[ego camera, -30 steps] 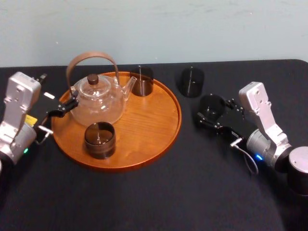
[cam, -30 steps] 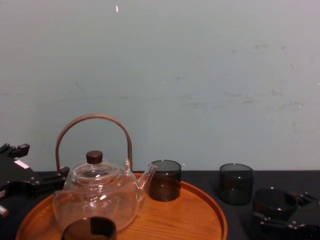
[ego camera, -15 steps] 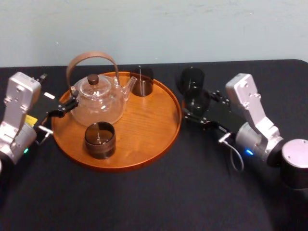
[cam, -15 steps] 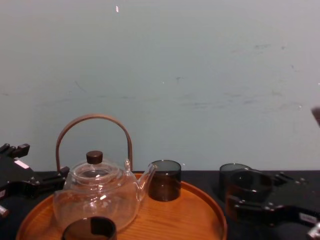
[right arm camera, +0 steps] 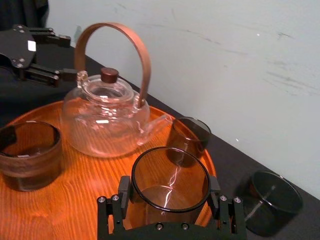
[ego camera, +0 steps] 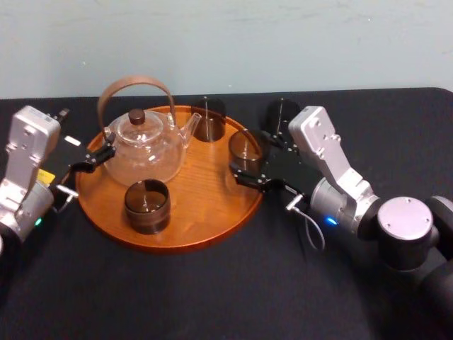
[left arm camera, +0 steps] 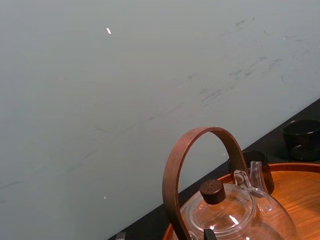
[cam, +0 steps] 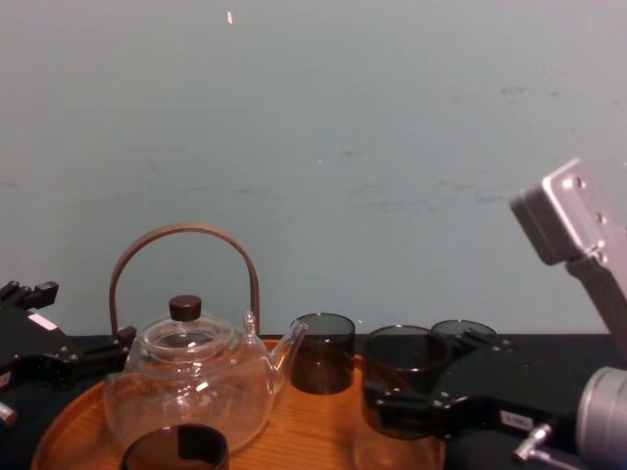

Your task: Pick up the glass from the table and place it on the tray.

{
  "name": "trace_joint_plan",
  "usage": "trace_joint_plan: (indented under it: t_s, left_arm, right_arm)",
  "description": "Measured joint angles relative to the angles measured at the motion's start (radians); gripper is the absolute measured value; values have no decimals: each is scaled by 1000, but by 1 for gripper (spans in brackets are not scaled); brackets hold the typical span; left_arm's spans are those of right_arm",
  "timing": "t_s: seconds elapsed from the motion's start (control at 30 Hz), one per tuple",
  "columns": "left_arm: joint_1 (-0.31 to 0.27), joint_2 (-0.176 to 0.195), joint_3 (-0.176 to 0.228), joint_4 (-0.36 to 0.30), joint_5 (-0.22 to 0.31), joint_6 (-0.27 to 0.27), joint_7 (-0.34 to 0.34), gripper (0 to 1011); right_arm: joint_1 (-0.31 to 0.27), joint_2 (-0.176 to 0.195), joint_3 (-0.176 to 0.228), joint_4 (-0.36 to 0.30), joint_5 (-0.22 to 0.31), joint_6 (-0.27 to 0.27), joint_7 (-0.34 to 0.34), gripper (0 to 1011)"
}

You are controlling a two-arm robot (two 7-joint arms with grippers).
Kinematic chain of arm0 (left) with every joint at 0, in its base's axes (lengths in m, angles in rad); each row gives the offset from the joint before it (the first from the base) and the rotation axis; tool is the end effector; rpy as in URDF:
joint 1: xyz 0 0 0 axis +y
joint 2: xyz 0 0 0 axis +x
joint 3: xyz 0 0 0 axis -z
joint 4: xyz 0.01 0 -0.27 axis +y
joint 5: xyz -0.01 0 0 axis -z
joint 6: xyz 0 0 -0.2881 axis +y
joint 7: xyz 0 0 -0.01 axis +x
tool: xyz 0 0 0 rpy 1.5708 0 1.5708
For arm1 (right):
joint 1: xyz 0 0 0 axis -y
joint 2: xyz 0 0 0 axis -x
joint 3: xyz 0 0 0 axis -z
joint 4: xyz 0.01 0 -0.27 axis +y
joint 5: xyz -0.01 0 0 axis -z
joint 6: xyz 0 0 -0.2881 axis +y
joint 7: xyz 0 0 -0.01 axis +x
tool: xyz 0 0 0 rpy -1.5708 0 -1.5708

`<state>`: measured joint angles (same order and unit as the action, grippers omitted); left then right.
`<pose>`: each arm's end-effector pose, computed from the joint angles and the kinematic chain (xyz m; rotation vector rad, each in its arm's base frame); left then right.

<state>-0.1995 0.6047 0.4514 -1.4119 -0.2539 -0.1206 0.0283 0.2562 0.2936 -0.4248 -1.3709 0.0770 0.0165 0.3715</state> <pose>0.3352 0.0768 -0.2822 0.3045 -0.2850 1.2480 0.3559 0.0203 -0.2794 -0.2784 -0.1446 -0.8482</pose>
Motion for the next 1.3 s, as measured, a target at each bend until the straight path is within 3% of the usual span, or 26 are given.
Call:
trace_joint_plan:
  t_s: [0.83, 1.3]
  left_arm:
    - [0, 0, 0, 0, 0, 0, 0, 1010]
    - [0, 0, 0, 0, 0, 0, 0, 1010]
  right_arm:
    - [22, -50, -64, 20, -18, -5, 31, 930]
    - [56, -83, -102, 103, -40, -24, 39, 930]
